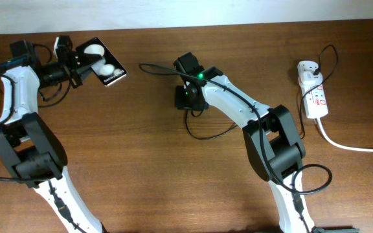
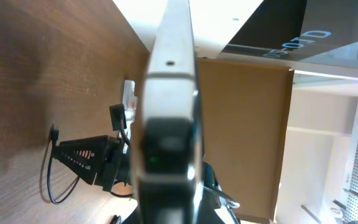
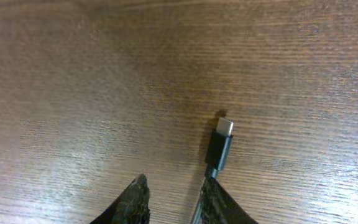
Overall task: Plug charger to phone and switch on socket
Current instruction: 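Lower the right gripper onto the cable's connector end and grasp it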
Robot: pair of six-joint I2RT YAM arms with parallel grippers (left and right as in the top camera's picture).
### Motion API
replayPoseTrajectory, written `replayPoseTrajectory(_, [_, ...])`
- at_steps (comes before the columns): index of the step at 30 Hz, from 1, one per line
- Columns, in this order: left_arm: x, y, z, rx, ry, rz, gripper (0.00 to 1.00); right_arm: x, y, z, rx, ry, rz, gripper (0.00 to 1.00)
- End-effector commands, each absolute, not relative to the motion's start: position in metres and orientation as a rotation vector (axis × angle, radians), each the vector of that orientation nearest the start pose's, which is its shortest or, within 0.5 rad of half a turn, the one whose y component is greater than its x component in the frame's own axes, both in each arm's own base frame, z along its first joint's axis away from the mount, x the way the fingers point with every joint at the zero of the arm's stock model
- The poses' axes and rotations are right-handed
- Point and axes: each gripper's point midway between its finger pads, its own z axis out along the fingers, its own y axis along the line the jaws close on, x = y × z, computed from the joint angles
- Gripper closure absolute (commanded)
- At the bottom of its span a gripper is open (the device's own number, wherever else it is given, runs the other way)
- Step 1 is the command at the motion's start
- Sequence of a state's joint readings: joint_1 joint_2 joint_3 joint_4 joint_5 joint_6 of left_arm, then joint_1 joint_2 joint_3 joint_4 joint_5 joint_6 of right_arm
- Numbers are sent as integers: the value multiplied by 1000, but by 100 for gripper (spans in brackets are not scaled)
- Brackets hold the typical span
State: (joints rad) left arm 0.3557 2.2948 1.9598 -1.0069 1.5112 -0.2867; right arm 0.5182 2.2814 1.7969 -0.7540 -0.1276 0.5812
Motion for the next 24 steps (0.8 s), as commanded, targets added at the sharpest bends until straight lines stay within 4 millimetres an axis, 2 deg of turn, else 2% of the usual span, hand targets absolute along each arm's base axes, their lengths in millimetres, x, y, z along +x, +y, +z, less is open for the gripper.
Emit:
replayPoseTrajectory(1, [491, 1, 230, -375, 2045, -1999, 100, 438, 261, 6, 128, 2907, 316, 71])
replayPoseTrajectory(9, [491, 1, 230, -376, 2044, -2000, 100, 445, 249, 5, 146, 2879, 232, 71])
replayPoseTrajectory(14, [491, 1, 230, -376, 2044, -2000, 100, 444, 249, 4, 146, 2881, 231, 72])
replayPoseTrajectory(18, [491, 1, 230, -370, 2043, -1997, 100, 439, 252, -8, 140, 2918, 252, 73])
replayPoseTrajectory(24, [489, 1, 230, -359, 2042, -1992, 100, 437, 253, -12, 163, 2929, 262, 78])
